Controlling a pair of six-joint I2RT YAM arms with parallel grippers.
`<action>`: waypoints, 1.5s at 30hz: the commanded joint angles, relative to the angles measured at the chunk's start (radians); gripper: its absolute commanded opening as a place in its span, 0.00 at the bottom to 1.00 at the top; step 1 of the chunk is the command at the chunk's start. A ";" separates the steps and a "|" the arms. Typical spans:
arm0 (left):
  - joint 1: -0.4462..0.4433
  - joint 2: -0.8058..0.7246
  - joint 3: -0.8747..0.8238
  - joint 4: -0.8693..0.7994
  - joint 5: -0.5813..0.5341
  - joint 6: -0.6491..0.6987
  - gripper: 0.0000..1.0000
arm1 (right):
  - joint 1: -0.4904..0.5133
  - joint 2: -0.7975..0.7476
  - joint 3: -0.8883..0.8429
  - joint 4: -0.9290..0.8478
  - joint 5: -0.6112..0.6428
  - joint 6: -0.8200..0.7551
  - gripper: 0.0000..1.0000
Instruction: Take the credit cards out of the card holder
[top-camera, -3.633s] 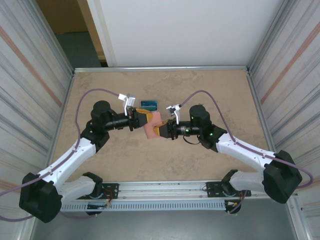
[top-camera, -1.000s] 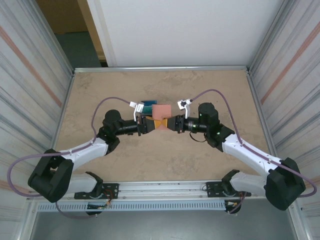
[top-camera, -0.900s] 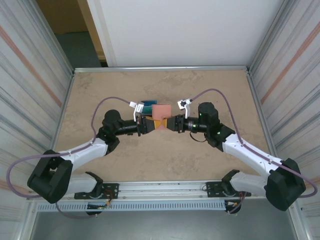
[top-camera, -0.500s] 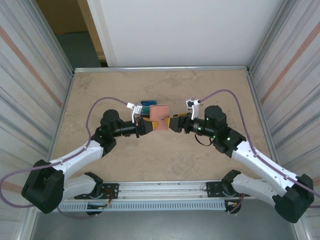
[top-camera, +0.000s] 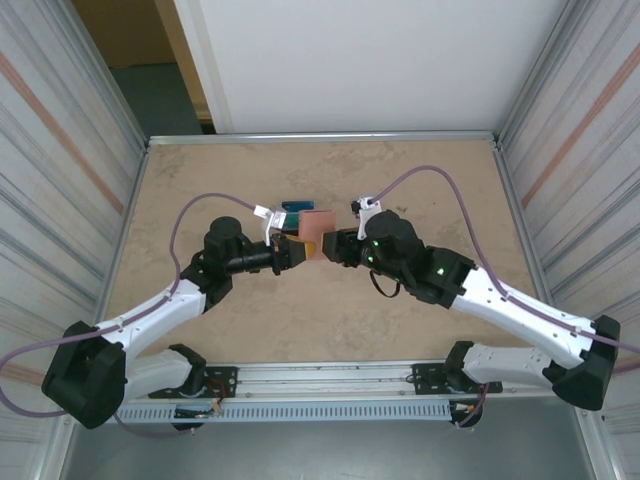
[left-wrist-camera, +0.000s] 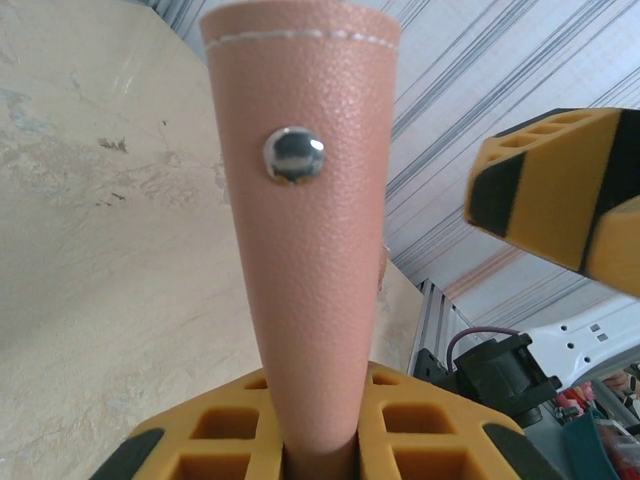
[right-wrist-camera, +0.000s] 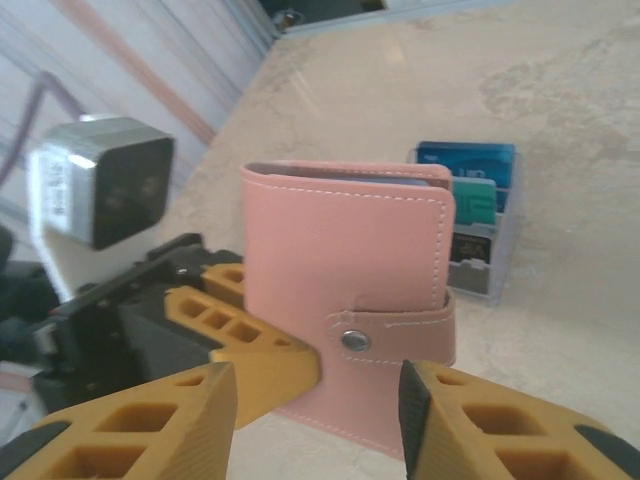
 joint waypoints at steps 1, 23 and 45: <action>-0.006 -0.022 0.039 0.018 -0.004 0.027 0.00 | 0.008 0.049 0.050 -0.063 0.066 0.008 0.42; -0.021 0.011 0.057 0.040 0.041 0.024 0.00 | -0.053 0.211 0.103 -0.040 0.000 0.029 0.37; -0.034 -0.006 0.051 0.047 0.000 0.037 0.00 | -0.118 0.234 0.079 -0.090 -0.011 0.084 0.23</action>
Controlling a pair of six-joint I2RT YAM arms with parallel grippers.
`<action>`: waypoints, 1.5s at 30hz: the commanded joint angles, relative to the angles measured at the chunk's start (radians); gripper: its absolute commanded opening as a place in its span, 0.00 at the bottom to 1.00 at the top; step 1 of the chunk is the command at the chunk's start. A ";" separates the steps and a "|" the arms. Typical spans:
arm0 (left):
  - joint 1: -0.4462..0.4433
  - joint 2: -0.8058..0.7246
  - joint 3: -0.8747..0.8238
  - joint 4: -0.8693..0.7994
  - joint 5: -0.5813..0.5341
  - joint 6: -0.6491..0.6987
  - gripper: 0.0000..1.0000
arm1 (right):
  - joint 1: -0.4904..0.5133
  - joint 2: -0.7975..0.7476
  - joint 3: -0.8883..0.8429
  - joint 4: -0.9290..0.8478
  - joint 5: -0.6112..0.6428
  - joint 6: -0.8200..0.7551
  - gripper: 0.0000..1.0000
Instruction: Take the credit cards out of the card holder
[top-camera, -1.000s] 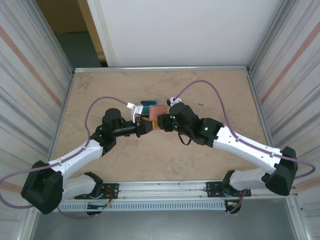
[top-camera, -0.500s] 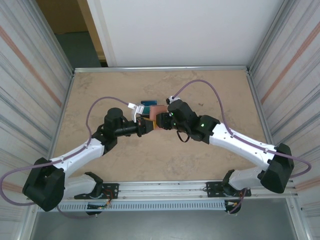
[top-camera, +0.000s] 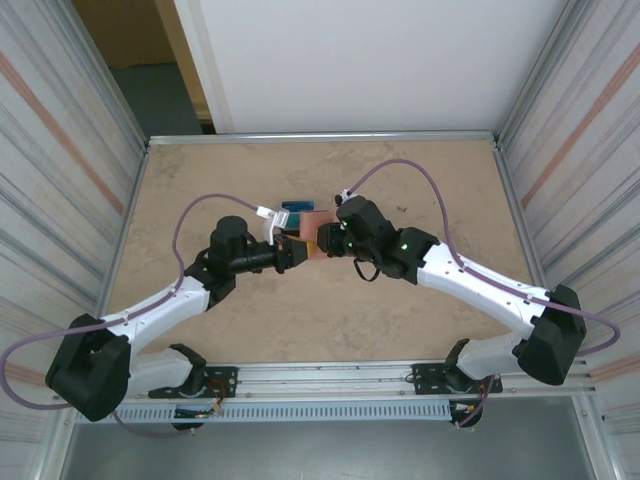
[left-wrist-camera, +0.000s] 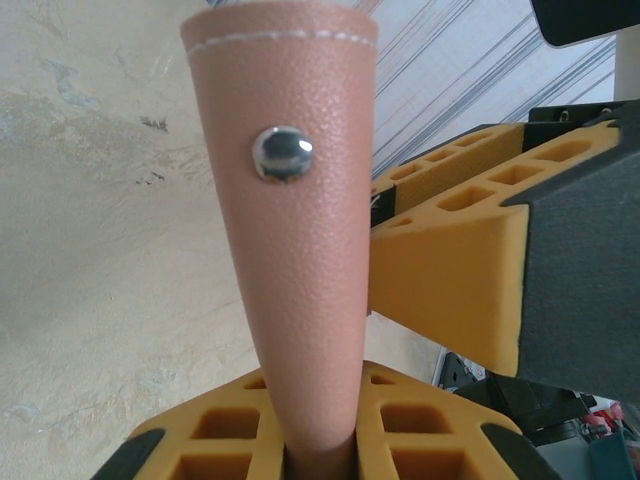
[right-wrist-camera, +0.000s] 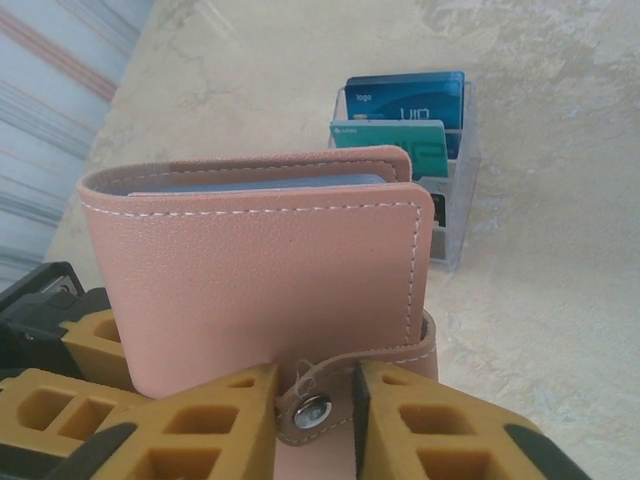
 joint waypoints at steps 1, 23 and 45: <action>-0.020 -0.046 0.040 0.078 0.060 0.039 0.00 | -0.032 0.008 -0.006 -0.046 0.046 0.021 0.22; -0.003 -0.045 0.032 0.030 -0.005 0.027 0.00 | -0.090 -0.071 -0.071 0.013 -0.050 0.025 0.03; 0.050 -0.065 0.106 -0.083 0.190 0.068 0.00 | -0.238 -0.247 -0.215 0.232 -0.448 -0.096 1.00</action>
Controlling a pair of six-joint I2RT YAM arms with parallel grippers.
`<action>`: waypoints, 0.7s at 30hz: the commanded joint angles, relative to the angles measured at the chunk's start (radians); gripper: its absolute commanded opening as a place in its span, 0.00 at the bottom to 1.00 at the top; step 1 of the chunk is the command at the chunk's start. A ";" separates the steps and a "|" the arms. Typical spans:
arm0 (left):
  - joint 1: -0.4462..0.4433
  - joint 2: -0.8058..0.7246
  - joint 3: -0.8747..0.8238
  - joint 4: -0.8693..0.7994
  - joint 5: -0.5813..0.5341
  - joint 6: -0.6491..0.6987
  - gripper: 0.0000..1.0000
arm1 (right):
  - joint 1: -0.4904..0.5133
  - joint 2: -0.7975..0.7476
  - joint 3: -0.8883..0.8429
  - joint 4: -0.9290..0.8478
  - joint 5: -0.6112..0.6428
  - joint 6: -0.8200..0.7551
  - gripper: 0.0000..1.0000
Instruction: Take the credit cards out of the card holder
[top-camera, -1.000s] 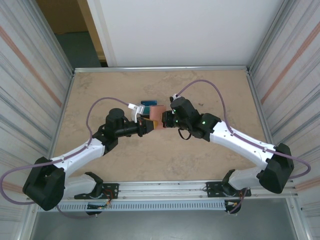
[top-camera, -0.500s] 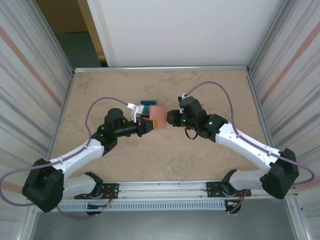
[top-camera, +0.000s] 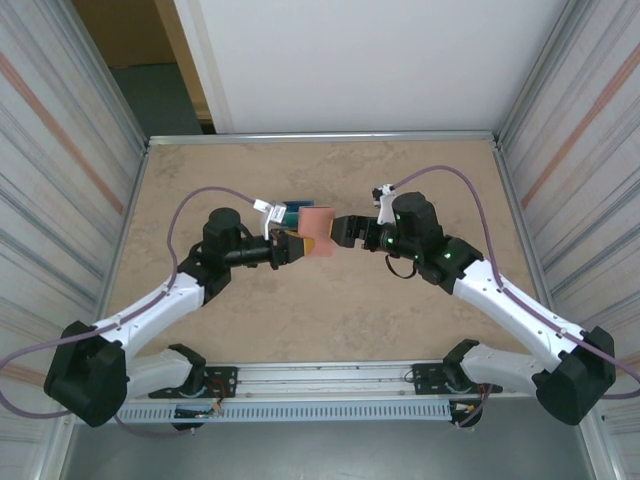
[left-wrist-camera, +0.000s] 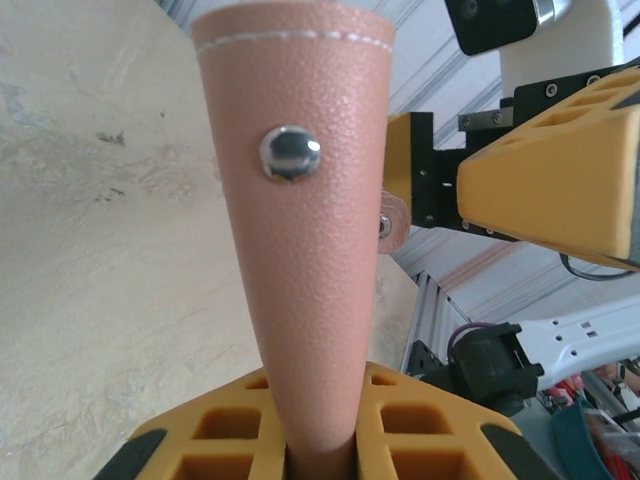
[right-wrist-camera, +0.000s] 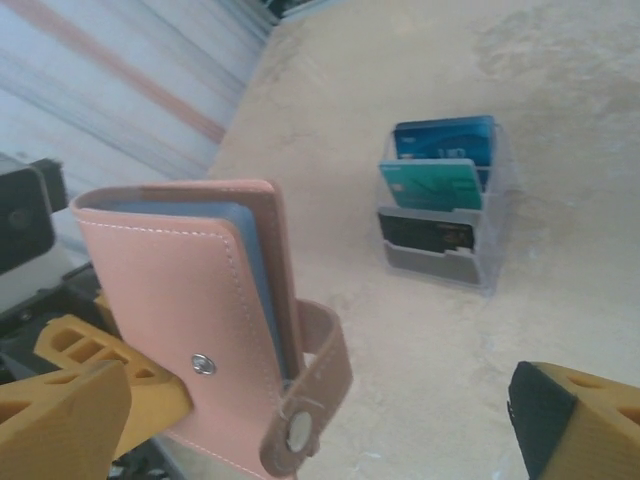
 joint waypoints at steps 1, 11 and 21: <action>0.005 -0.034 0.047 -0.006 0.070 0.038 0.00 | -0.010 -0.007 -0.002 0.051 -0.106 -0.053 0.99; 0.045 -0.034 0.035 0.163 0.212 -0.092 0.00 | -0.092 -0.005 -0.074 0.200 -0.319 -0.048 0.78; 0.047 -0.041 0.023 0.257 0.265 -0.175 0.00 | -0.131 -0.038 -0.151 0.324 -0.426 -0.015 0.50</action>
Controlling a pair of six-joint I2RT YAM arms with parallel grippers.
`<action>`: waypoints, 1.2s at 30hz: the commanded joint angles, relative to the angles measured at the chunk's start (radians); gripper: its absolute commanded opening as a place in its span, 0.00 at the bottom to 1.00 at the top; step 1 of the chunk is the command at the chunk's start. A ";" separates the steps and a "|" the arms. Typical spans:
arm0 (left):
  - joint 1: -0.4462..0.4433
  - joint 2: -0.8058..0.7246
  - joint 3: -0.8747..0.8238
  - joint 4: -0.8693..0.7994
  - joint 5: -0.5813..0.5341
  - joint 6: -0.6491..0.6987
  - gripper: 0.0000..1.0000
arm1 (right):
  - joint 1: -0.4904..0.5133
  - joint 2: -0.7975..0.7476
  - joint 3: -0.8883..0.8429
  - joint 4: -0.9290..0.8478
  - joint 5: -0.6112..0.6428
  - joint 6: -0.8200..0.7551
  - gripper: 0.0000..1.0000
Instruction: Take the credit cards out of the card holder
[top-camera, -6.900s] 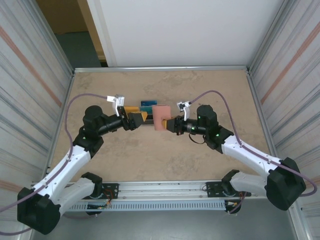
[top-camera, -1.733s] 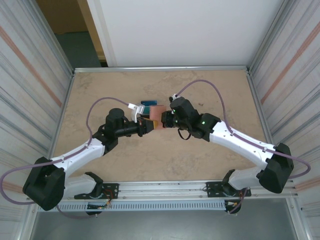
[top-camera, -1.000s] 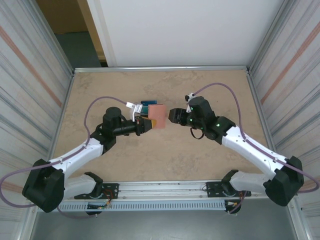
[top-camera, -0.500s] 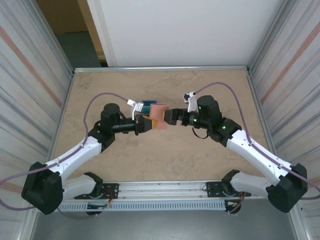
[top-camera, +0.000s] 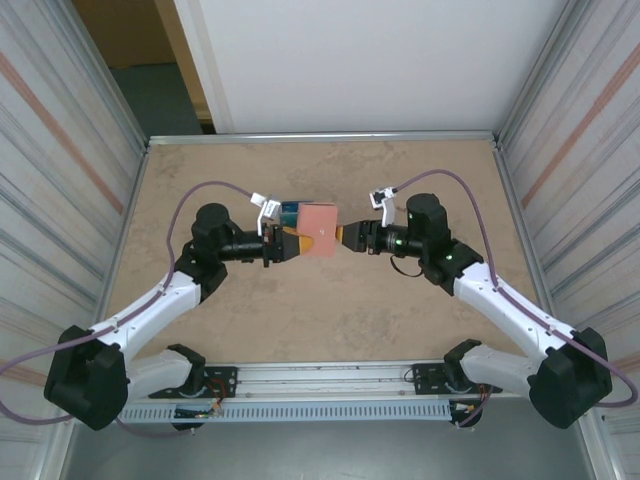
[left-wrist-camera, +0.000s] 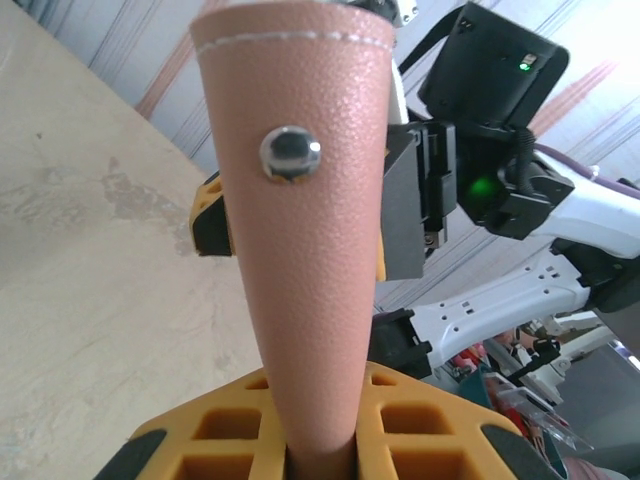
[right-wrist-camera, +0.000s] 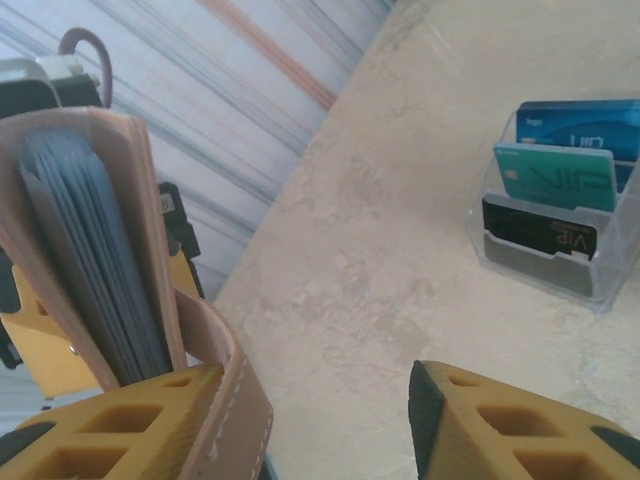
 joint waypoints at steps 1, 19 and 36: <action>0.003 -0.030 0.007 0.117 0.049 -0.056 0.00 | -0.013 -0.038 -0.025 0.098 -0.076 0.027 0.50; -0.037 0.015 0.018 0.161 0.085 -0.091 0.00 | 0.004 -0.076 -0.069 0.255 -0.163 0.072 0.43; -0.071 0.053 0.045 0.141 0.060 -0.072 0.03 | 0.072 -0.027 -0.048 0.305 -0.179 0.060 0.10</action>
